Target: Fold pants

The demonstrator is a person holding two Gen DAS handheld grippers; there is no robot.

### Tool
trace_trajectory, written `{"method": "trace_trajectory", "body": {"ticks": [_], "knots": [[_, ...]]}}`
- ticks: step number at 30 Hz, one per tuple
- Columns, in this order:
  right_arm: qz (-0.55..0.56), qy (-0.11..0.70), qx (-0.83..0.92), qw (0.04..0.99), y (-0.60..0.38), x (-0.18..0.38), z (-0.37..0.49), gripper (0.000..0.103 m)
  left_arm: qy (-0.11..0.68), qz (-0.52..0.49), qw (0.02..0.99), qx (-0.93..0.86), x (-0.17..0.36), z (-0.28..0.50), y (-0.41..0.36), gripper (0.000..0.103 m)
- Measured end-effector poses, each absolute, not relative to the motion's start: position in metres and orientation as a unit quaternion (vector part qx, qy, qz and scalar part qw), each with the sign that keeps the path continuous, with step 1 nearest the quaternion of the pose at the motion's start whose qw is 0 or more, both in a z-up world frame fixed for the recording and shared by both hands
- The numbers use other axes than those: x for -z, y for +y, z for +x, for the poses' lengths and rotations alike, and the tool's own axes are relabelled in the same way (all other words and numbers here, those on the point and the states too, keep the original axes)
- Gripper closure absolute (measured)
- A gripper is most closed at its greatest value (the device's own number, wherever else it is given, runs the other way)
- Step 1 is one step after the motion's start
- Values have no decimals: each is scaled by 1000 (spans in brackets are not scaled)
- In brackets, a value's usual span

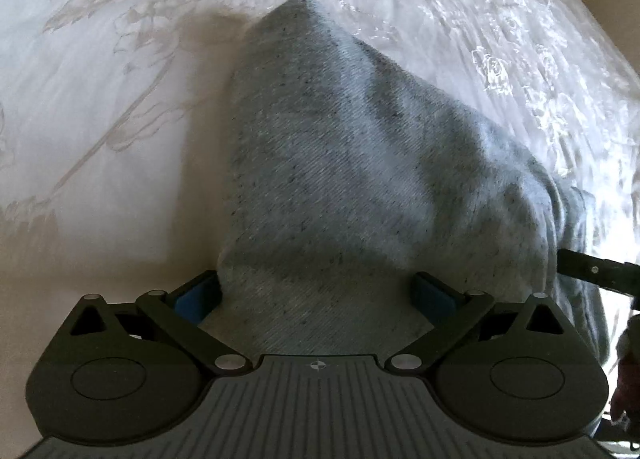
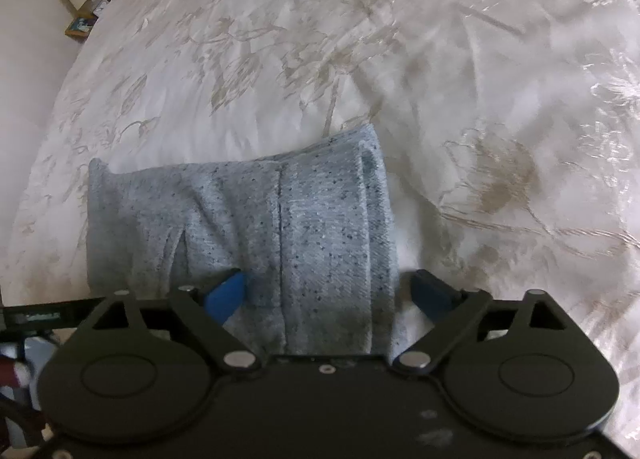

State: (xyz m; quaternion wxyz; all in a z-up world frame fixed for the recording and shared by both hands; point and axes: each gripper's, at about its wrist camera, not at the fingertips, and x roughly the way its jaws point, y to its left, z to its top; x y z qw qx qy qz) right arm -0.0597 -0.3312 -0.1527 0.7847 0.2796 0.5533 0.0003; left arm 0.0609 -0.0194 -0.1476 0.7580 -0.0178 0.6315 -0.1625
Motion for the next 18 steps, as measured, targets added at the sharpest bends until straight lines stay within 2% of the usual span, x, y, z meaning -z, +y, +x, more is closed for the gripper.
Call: {"method": "trace_trajectory", "body": {"ticks": [3,5,7,9,10,12,13,18], "knots": [[282,552,-8,784,-329,155,-56,3,631,-27,760,152,148,62,-23,0],[288,548,-20,785,-330,154,-55,18,633,-38,759,149,147,60,-18,0],[296,544,-31,784,-330,150,-56,44,634,-44,757,151,145,59,-16,7],[295,540,-31,788,-328,142,-58,58,626,-54,761,159,137,55,-14,41],[293,537,-31,791,-327,137,-60,64,621,-56,766,159,132,51,-16,49],[296,529,-31,795,-324,126,-64,68,606,-34,779,157,119,42,-22,80],[294,524,-31,799,-322,120,-66,70,595,-17,788,155,112,37,-25,86],[284,493,-49,821,-317,79,-71,72,553,-20,815,171,70,25,-33,91]]}}
